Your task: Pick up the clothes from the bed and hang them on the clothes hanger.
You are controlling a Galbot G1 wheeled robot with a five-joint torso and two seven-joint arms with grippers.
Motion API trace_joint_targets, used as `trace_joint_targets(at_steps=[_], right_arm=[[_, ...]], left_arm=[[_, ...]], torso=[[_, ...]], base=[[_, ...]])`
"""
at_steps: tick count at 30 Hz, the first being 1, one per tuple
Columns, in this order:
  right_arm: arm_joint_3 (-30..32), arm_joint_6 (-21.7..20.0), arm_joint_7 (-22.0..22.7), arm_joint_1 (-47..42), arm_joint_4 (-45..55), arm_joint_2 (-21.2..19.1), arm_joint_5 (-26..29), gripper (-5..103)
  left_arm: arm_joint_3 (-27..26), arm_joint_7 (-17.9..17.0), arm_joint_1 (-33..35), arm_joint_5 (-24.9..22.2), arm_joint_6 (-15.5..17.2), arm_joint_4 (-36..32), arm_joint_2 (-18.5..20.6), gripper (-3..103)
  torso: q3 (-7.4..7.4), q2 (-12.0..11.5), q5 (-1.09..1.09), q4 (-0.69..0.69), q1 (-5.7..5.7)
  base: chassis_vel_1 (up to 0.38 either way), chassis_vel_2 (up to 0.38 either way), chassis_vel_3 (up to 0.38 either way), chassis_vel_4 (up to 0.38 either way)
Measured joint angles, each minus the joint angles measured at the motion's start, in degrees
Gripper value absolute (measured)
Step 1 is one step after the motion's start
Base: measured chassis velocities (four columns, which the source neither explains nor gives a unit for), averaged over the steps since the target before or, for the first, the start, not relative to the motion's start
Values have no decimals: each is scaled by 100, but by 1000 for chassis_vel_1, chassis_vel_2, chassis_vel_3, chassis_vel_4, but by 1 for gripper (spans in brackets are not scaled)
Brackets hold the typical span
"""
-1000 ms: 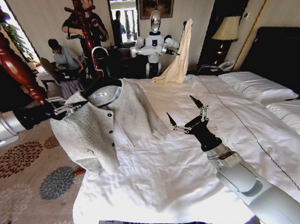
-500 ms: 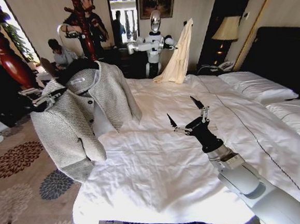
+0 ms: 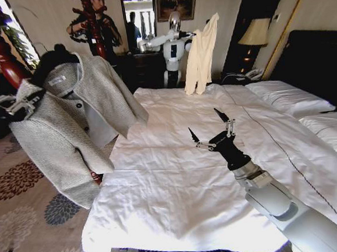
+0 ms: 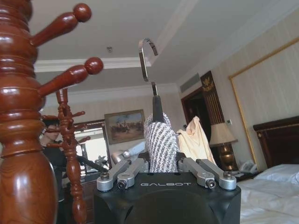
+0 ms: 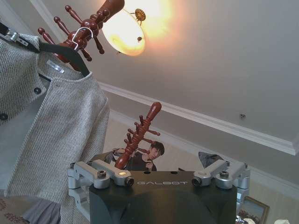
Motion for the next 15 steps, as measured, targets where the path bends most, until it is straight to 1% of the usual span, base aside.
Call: trace_joint_targets(at_steps=[2, 6, 7, 10, 15], right_arm=[[-1, -1, 0, 0, -6, 7, -1, 100], [-1, -2, 1, 13, -25, 15, -3, 100], [-1, -2, 1, 13, -25, 15, -3, 100], [3, -3, 12, 18, -41, 10, -3, 100], [-1, -6, 19, 36, -55, 5, -3, 100]], left_arm=[[0, -40, -56, -70, 21, 61, 24, 22], [121, -277, -245, -491, 102, 310, 66, 22], [121, -277, -245, -491, 102, 310, 66, 22], [198, -355, -432, -588, 113, 598, 104, 22], [207, -366, -505, -720, 143, 823, 210, 22]], torso=[[0, 0, 0, 0, 0], [0, 0, -1, 1, 0], [0, 0, -1, 1, 0], [0, 0, 0, 1, 0], [0, 0, -1, 1, 0]], base=[[0, 0, 0, 0], [0, 0, 0, 0], [0, 0, 0, 0], [0, 0, 0, 0], [0, 0, 0, 0]])
